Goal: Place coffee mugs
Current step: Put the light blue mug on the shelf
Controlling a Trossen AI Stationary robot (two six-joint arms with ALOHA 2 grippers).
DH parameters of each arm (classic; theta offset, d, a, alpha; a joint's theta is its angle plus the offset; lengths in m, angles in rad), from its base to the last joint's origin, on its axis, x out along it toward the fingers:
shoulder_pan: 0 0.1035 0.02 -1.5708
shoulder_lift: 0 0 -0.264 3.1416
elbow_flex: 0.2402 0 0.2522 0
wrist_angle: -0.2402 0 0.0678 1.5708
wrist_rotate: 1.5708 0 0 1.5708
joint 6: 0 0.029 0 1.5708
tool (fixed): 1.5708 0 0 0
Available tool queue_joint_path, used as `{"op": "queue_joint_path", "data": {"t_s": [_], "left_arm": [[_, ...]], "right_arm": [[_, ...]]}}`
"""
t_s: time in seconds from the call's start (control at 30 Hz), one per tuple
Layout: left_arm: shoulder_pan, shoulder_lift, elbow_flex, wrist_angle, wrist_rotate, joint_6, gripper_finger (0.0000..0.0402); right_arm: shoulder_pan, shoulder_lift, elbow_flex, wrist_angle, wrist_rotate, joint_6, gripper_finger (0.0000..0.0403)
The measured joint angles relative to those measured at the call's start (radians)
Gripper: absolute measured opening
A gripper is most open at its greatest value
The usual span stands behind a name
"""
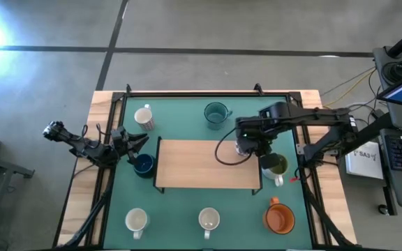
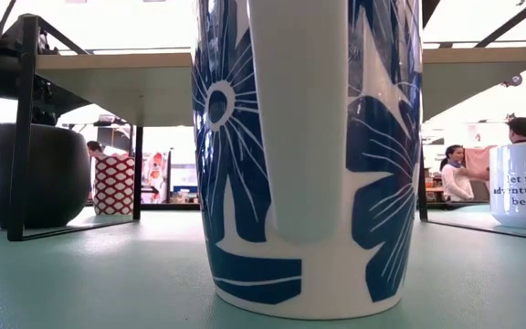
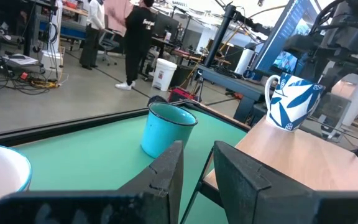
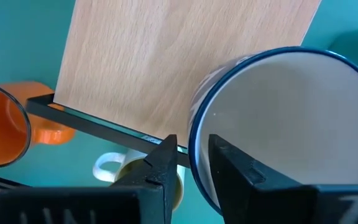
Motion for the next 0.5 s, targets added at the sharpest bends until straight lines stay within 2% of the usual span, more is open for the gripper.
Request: {"op": "queue_joint_path", "data": {"t_s": [0.27,0.5], "left_arm": [[0.000,0.000,0.000,0.000,0.000,0.000,0.0072],[0.000,0.000,0.000,0.017,0.000,0.017,0.0072]], "right_arm": [[0.000,-0.044,0.000,0.054,0.000,-0.001,0.0073],[0.000,-0.101,0.000,0.208,0.008,0.077,0.0073]]}}
